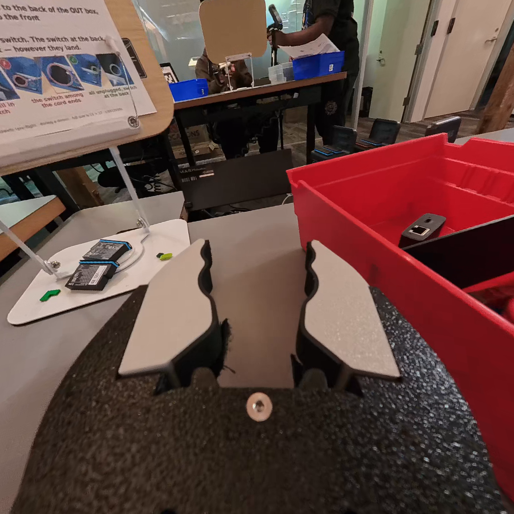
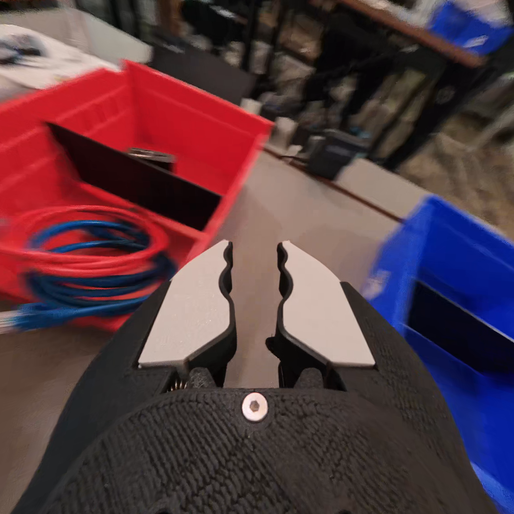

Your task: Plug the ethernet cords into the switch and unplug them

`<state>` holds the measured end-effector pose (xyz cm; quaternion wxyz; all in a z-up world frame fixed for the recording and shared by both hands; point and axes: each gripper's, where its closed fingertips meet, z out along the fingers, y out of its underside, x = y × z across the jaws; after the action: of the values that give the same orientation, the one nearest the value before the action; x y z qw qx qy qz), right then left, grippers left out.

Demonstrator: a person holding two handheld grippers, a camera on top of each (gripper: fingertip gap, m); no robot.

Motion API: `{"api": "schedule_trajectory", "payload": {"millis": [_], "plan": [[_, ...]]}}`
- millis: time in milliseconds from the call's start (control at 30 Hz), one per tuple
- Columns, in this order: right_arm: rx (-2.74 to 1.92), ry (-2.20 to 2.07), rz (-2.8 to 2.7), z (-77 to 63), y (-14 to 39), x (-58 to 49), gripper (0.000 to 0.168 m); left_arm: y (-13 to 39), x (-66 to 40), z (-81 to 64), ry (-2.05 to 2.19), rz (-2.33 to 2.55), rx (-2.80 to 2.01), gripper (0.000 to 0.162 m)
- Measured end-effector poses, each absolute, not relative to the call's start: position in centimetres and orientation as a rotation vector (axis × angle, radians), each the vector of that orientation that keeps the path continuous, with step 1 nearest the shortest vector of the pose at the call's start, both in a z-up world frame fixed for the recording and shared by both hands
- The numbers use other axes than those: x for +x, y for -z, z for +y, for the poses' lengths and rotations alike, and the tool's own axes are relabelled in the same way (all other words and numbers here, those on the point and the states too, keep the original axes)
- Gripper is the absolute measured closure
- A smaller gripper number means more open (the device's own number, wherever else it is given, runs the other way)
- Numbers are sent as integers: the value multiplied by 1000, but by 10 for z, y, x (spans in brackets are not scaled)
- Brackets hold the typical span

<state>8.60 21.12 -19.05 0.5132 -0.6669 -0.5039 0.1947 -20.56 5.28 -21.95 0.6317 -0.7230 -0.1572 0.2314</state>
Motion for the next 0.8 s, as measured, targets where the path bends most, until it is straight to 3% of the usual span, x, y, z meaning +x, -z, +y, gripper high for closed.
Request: {"api": "schedule_trajectory", "payload": {"millis": [100, 300, 367, 600, 800], "plan": [[-1622, -146, -1016, 267, 181, 140, 139, 220, -205, 54, -498, -372, -1653, 97], [-1884, 86, -1044, 310, 222, 181, 134, 224, -200, 58, -515, -339, -1676, 97], [-1897, 156, -1045, 318, 227, 185, 141, 224, -200, 58, -522, -334, -1679, 97], [-1908, 193, -1073, 322, 232, 190, 151, 226, -202, 58, -496, -353, -1679, 98], [-1844, 211, -1041, 318, 217, 203, 147, 224, -199, 60, -485, -336, -1681, 99]]}}
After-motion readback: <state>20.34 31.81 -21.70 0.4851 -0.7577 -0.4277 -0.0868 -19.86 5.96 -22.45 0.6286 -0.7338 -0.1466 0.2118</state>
